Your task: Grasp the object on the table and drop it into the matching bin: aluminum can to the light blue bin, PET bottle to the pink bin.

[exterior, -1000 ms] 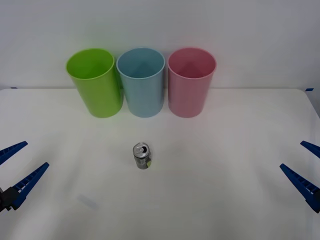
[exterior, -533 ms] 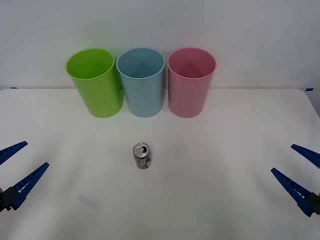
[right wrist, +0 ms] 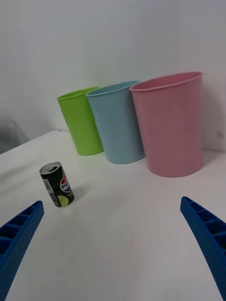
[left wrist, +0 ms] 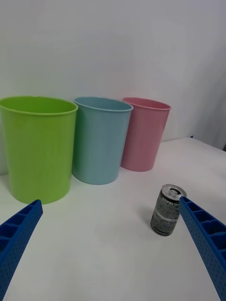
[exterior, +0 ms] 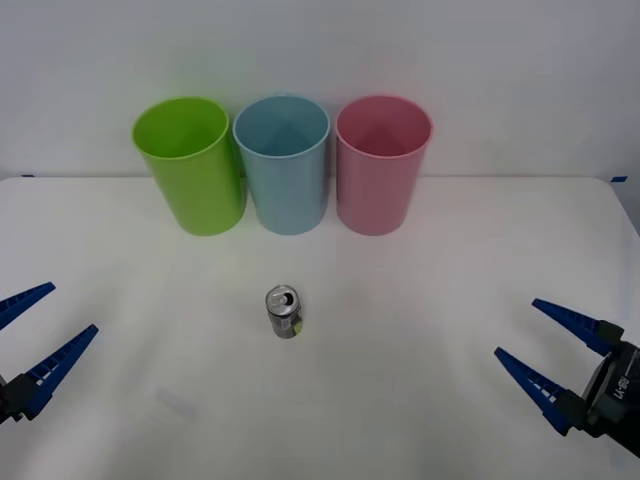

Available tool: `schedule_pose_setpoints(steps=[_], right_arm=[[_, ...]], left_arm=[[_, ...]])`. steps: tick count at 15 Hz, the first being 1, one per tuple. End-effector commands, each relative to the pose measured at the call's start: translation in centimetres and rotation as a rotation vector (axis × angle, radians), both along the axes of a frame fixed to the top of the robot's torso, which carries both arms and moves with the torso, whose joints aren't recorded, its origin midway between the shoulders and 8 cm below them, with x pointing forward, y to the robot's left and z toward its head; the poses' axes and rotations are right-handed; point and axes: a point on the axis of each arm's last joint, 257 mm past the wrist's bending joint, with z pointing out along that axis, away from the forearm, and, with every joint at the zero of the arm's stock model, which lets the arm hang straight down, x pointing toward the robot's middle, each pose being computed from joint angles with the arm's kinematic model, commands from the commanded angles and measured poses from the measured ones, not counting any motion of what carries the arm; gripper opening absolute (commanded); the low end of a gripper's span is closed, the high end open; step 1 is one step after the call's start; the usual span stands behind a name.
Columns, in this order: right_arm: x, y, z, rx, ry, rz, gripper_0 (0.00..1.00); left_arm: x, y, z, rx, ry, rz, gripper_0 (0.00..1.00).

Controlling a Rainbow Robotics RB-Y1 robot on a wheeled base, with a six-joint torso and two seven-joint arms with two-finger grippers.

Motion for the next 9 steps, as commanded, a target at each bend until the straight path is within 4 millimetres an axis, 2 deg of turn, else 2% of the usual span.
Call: schedule_pose_setpoints(steps=[1, 9], right_arm=[[1.1, 1.3, -1.3, -0.047, -0.044, 0.015, 1.0], [2.9, 7.1, -5.0, -0.098, -0.077, 0.107, 1.0]], left_arm=[[0.0, 0.0, 0.0, 0.0, 0.0, 0.0, 1.0], [0.0, 0.0, 0.0, 0.0, 0.0, 0.0, 1.0]])
